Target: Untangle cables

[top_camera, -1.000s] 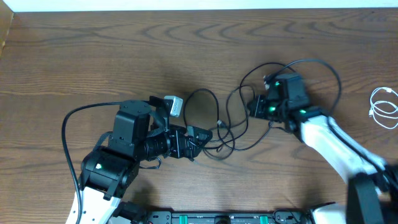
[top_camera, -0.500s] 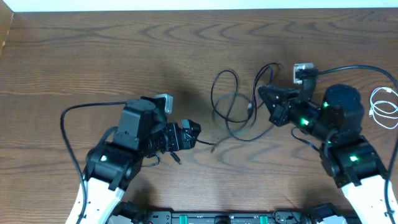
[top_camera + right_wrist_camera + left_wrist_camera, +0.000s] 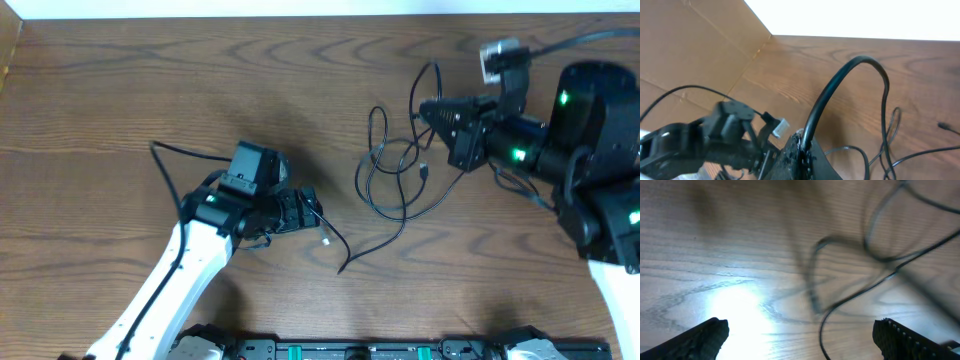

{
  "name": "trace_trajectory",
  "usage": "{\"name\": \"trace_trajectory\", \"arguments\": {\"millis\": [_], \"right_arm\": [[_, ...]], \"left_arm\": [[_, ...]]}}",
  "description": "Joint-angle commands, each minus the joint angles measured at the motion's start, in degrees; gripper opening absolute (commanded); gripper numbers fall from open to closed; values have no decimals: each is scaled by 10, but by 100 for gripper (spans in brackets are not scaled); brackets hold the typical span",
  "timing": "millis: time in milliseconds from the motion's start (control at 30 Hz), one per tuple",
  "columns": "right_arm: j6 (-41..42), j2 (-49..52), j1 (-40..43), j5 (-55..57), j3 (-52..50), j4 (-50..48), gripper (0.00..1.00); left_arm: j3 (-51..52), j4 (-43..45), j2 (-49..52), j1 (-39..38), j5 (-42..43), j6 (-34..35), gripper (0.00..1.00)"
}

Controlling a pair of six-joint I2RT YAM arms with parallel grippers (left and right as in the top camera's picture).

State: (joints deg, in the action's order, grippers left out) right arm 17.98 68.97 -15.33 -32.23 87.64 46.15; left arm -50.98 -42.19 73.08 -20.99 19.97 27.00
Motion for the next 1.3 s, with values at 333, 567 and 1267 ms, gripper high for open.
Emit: {"name": "trace_trajectory", "arguments": {"millis": [333,567,1267], "right_arm": [[-149,96,-17,18,220,48,1],[-149,112,-17,98,216,151,1],[-149,294,-16,291,148,373,1]], "left_arm": [[3,1,166,2,-53,0,98],[3,3,221,2,-53,0,98],[3,6,229,2,-48,-4,98]]}}
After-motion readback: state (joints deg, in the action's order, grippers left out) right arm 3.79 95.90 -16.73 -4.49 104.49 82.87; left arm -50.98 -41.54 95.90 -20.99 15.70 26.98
